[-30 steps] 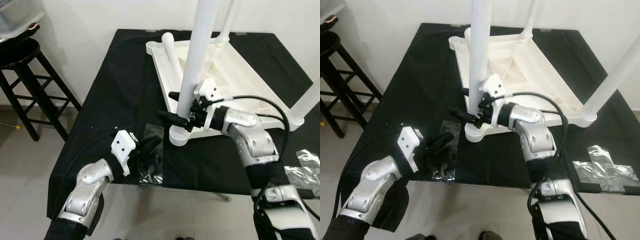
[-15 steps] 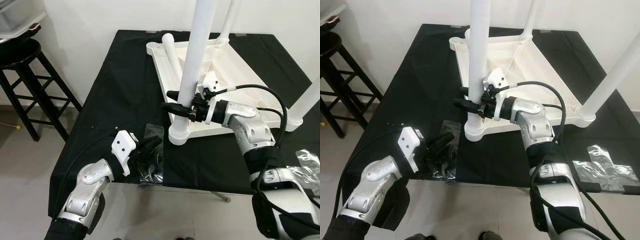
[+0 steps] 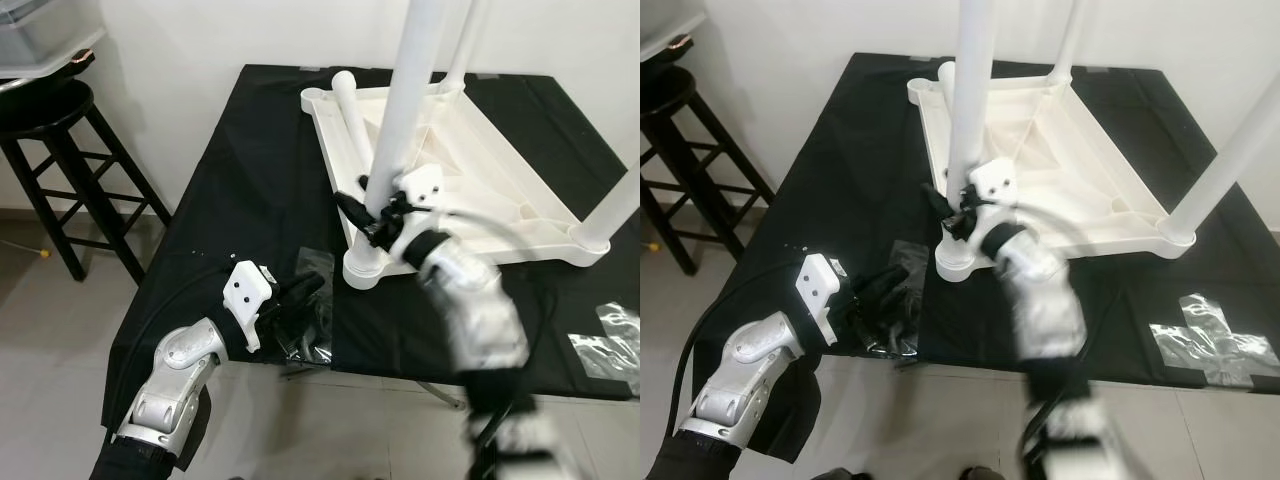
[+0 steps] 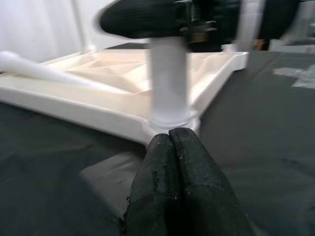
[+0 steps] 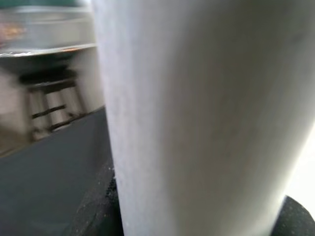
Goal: Building children table
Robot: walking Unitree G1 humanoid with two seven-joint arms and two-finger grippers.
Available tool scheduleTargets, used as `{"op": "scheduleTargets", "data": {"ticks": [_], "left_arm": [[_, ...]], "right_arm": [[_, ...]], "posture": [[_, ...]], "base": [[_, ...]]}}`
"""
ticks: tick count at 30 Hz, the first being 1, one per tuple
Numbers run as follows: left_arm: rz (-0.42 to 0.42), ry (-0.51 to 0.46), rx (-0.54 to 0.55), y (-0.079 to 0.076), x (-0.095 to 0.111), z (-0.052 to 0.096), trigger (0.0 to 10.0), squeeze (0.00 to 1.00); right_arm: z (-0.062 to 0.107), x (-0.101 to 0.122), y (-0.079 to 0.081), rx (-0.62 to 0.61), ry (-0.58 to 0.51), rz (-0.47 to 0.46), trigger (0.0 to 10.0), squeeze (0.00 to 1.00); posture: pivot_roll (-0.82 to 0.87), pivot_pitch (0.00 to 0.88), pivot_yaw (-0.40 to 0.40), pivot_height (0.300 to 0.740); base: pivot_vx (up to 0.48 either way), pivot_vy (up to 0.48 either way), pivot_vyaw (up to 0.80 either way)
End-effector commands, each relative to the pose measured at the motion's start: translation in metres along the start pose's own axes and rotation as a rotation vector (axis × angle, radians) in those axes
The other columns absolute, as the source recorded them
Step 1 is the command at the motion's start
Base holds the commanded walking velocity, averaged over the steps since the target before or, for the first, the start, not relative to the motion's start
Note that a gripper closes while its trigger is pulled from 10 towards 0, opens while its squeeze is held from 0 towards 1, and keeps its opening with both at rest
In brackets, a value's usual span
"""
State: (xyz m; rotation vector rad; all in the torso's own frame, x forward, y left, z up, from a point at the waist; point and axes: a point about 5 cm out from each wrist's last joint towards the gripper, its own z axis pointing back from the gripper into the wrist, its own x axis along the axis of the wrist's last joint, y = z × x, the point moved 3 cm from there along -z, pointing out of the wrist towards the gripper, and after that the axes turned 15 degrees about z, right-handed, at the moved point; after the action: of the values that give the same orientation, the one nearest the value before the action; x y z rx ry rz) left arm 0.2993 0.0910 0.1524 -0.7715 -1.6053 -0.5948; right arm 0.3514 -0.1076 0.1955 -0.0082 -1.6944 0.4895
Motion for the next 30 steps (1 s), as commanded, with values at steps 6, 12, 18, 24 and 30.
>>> {"op": "scheduleTargets", "data": {"ticks": [6,12,18,24,30], "left_arm": [[-0.004,0.013,0.003,0.002,-0.002,0.002,10.0,0.0],[0.0,0.011,0.001,0.002,-0.002,0.001,10.0,0.0],[0.001,0.008,0.002,0.001,-0.002,-0.001,10.0,0.0],[0.001,0.005,0.006,0.001,-0.003,-0.001,10.0,0.0],[0.002,0.007,0.005,0.0,-0.003,-0.001,10.0,0.0]], "right_arm": [[0.007,-0.044,0.03,0.118,0.2,-0.006,0.0,0.0],[-0.006,-0.018,0.023,0.142,0.099,-0.009,10.0,1.0],[-0.02,0.016,0.011,0.323,-0.076,-0.027,10.0,0.0],[-0.015,0.034,0.015,0.704,-0.208,0.112,10.0,0.0],[-0.019,0.04,0.01,0.807,-0.236,0.085,10.0,0.0]], "posture": [[0.01,0.147,-0.02,0.74],[0.0,0.145,-0.012,0.74],[0.01,0.145,-0.018,0.74],[0.01,0.14,-0.019,0.74],[0.02,0.136,-0.016,0.74]], "base": [[0.0,0.0,0.0],[0.0,0.0,0.0],[0.0,0.0,0.0],[0.0,0.0,0.0],[0.0,0.0,0.0]]}}
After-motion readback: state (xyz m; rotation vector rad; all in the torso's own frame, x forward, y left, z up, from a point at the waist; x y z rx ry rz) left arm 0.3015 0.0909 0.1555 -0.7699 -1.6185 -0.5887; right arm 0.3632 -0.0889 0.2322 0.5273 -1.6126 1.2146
